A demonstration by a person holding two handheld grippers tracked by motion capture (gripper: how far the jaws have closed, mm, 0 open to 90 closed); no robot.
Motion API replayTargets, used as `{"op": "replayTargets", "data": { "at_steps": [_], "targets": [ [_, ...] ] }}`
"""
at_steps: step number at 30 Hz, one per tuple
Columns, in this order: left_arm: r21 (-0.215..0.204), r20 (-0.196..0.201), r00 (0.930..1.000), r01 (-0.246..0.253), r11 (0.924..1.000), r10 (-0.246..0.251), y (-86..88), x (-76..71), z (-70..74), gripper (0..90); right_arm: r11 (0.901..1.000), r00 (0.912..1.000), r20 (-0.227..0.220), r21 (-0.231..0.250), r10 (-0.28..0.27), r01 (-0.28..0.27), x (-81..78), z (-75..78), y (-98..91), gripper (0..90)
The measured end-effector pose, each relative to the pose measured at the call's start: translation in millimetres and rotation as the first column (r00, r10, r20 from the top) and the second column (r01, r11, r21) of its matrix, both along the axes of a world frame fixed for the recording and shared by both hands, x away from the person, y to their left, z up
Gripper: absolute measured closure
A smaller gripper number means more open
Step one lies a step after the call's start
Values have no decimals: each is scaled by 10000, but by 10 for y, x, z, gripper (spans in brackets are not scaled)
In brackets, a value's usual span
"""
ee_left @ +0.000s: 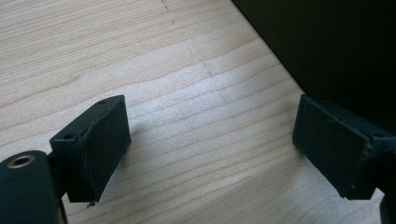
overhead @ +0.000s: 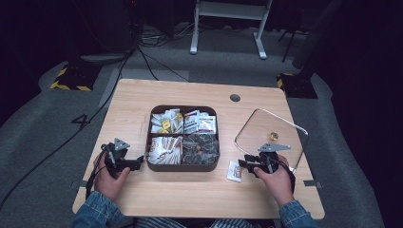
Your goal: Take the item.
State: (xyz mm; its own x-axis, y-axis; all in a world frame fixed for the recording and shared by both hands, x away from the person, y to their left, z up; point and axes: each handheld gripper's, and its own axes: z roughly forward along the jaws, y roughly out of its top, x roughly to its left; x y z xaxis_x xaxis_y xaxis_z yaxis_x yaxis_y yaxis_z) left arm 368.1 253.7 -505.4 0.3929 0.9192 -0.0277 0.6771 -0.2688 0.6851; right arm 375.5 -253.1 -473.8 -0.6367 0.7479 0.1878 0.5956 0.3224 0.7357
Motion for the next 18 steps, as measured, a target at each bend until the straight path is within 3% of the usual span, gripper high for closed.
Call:
{"op": "replayTargets", "data": {
  "at_steps": [7,18],
  "targets": [
    [-18,-16,10000,14,10000,-14,2,6,1,112,9996,9980,576,-95,-257,263,83,233,-76,524],
    [-14,-23,10000,16,10000,-16,1,6,1,111,9941,9884,1065,35,-1081,1083,243,373,-248,420]
  ]
}}
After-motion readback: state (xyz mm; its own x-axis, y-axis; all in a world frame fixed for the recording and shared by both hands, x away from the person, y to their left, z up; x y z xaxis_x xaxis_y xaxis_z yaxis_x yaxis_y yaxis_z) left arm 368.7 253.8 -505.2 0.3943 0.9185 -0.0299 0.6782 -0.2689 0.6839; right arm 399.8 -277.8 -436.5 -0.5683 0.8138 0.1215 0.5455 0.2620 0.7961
